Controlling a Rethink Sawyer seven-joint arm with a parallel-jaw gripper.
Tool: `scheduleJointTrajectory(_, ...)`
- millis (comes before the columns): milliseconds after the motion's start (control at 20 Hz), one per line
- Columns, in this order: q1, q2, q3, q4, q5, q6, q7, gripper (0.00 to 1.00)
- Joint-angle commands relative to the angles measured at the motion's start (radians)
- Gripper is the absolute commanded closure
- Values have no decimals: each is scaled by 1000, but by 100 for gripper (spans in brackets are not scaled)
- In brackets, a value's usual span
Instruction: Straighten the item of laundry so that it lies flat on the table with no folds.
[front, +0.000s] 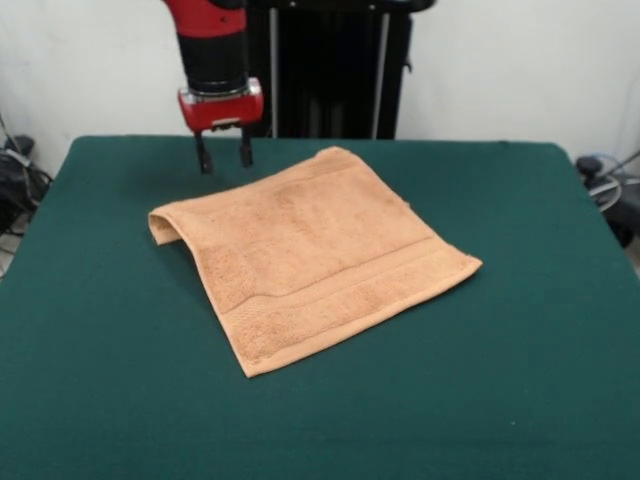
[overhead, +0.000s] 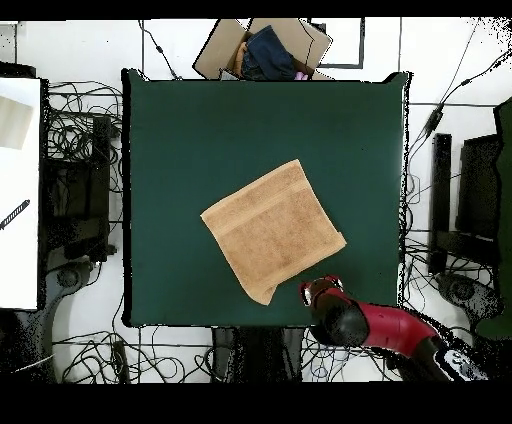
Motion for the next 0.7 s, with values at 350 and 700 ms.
scheduleJointTrajectory(350, -67, 4, 253, -57, 31, 101, 60, 0)
scheduleJointTrajectory(700, -180, 115, 352, -90, 36, 134, 20, 0)
